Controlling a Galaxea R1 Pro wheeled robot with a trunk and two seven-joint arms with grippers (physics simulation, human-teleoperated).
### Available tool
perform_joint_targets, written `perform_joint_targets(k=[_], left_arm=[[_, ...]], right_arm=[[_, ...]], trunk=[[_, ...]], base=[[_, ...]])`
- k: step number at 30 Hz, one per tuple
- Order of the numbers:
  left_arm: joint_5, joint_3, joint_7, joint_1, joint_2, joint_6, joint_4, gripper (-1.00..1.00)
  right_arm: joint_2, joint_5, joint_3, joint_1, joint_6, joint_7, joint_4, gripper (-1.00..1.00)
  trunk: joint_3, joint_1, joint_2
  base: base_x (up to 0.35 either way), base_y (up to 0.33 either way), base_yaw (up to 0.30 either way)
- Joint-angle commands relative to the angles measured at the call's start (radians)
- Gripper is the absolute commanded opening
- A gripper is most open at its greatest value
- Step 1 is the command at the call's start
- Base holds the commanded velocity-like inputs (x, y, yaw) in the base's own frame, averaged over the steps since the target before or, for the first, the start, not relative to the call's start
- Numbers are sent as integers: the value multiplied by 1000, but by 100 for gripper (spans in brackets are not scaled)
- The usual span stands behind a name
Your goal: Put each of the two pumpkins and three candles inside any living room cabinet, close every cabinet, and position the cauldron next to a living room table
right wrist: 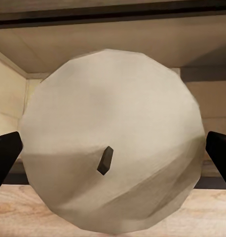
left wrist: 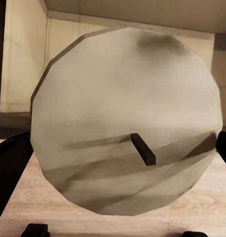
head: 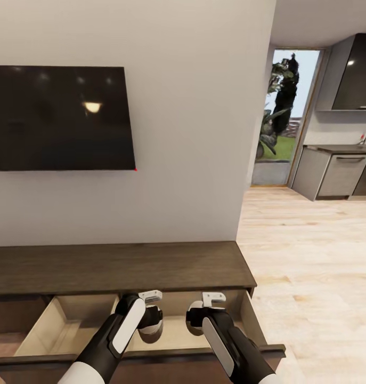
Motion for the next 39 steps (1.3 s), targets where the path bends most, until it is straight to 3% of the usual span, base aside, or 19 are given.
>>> perform_joint_targets(k=[1,5,14,39], left_arm=[[9,-2,12,-1,0,1,-1,-100],[8,-3,12,-1,0,1,-1,-100],[9,-2,12,-1,2,-30,-2,-100],[7,-1,12,-1,6,-34,9,-100]], right_arm=[[0,-9,2,-1,2,-9,-1,-100],[0,-10,2,-1,2,-9,0,-100],[0,-9,2,-1,1,-9,0,-100],[0,-8,2,-1,2,-9,0,-100]], trunk=[[-4,4,-8],[-17,19,-36],[-17,19,-36],[-17,19,-36]], base=[[0,0,0],[0,0,0],[0,0,0],[81,5,0]])
